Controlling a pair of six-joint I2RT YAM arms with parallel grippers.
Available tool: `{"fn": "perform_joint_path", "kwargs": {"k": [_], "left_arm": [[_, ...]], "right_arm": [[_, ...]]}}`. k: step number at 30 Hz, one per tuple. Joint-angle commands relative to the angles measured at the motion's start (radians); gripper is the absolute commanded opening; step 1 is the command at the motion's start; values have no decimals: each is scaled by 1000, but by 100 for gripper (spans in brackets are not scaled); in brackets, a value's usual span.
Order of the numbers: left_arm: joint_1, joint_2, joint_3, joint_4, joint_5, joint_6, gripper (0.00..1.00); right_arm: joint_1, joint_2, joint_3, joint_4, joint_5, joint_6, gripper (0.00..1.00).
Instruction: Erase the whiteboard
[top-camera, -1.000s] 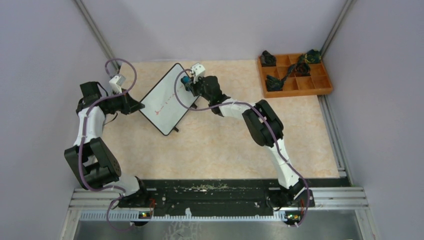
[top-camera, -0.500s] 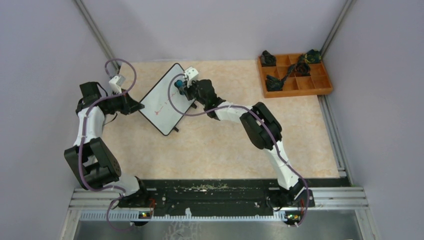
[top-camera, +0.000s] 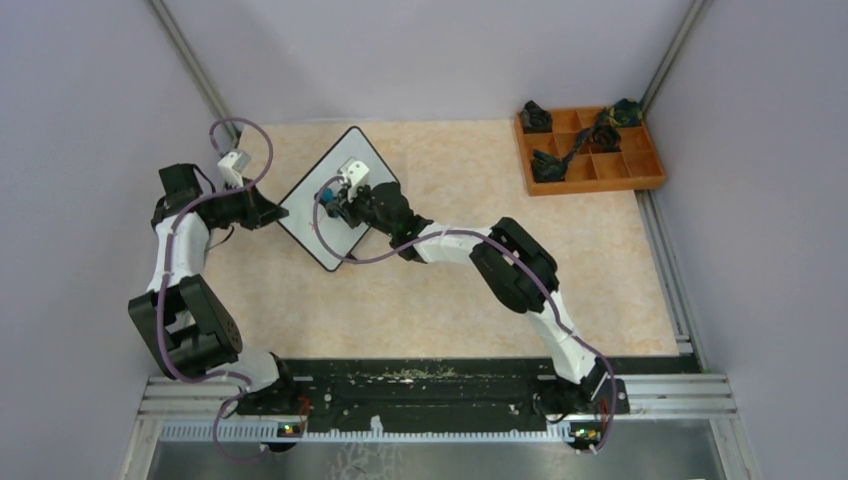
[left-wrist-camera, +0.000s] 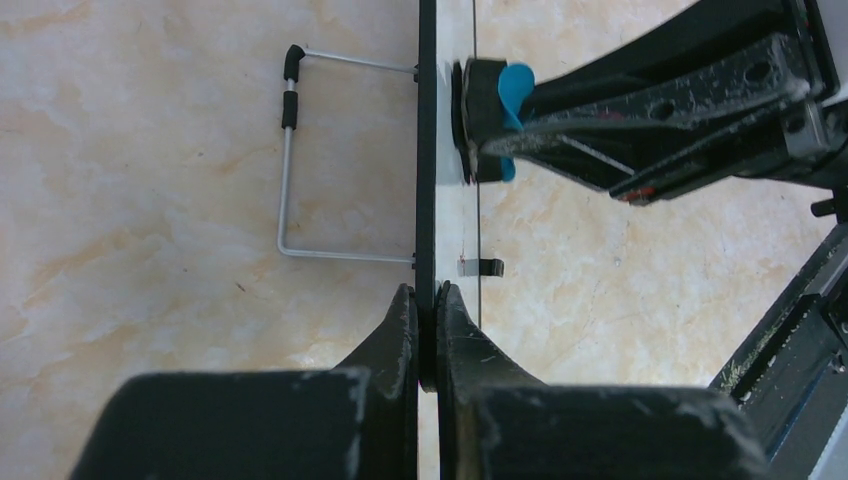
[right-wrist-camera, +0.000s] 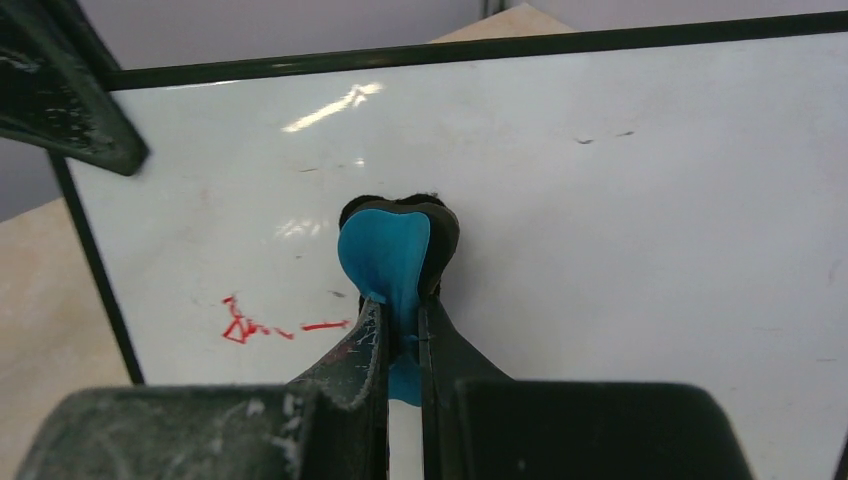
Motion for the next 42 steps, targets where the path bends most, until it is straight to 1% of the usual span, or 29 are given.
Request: {"fn": "perform_joint_path", "kwargs": {"k": [1, 6, 12, 15, 19, 24, 29, 42], "left_arm": [[-28, 12, -27, -60, -44, 125, 0], [-29, 12, -31, -62, -40, 129, 0], [-28, 9, -34, -64, -41, 133, 0], [-28, 8, -37, -63, -41, 132, 0], [-28, 8, -39, -65, -43, 135, 0], [-29, 9, -40, -68, -43, 136, 0], [-29, 8, -41, -69, -43, 139, 0], [-28, 12, -33, -90, -51, 152, 0]], "right_arm": [[94, -29, -26, 17, -118, 55, 0], [125, -29, -43, 45, -145, 92, 0], [151, -27, -57, 52, -132, 93, 0], [151, -26, -56, 35, -92, 86, 0], [144, -22, -31, -29, 9, 47, 0], [89, -14, 13, -106, 73, 44, 0], [23, -14, 27, -139, 109, 43, 0], [-123, -15, 46, -147, 133, 33, 0]]}}
